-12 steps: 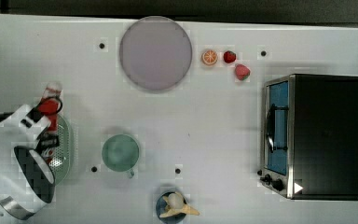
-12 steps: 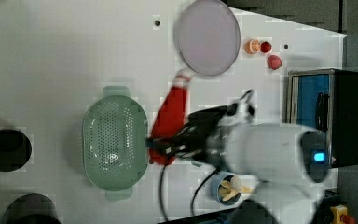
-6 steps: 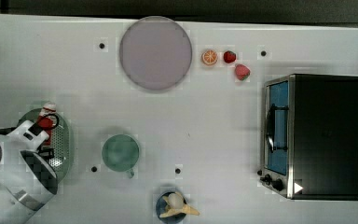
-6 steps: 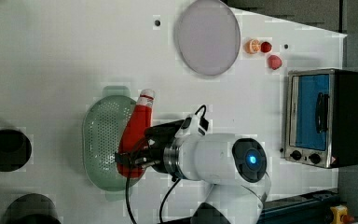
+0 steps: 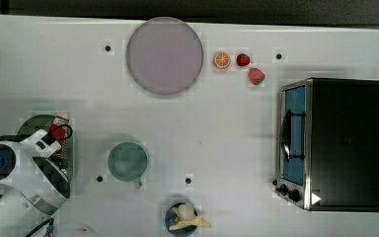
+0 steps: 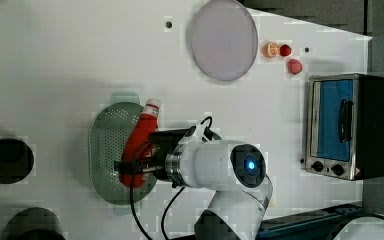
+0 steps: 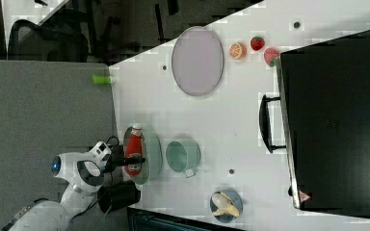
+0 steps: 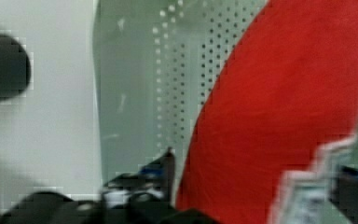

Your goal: Pick Ketchup from the table and place it in strainer.

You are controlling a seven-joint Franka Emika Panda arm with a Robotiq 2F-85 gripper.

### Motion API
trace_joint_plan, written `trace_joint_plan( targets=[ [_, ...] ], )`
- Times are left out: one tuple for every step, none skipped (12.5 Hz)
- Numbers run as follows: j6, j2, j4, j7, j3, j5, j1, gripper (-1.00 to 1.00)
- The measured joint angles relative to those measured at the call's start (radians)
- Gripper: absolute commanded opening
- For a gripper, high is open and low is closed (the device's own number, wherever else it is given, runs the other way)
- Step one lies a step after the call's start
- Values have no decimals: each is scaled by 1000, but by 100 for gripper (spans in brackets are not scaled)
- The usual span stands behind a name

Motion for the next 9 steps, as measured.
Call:
trace_joint_plan(
  targets=[
    [5, -2, -2, 12, 0, 0, -2, 100],
    [2, -10, -2, 22, -1, 1, -3, 100],
    [-3, -26, -6, 38, -4, 1, -5, 100],
    [-21, -52, -6, 60, -4, 0, -10, 100],
    [-62, -91, -6, 72, -2, -1, -20, 100],
    [-125, -146, -4, 74, -3, -1, -31, 100],
    [-191, -214, 4, 74, -2, 2, -48, 100],
    [-262, -286, 20, 76, 2, 8, -74, 100],
    [-329, -358, 37, 80, 0, 28, -102, 100]
  ],
)
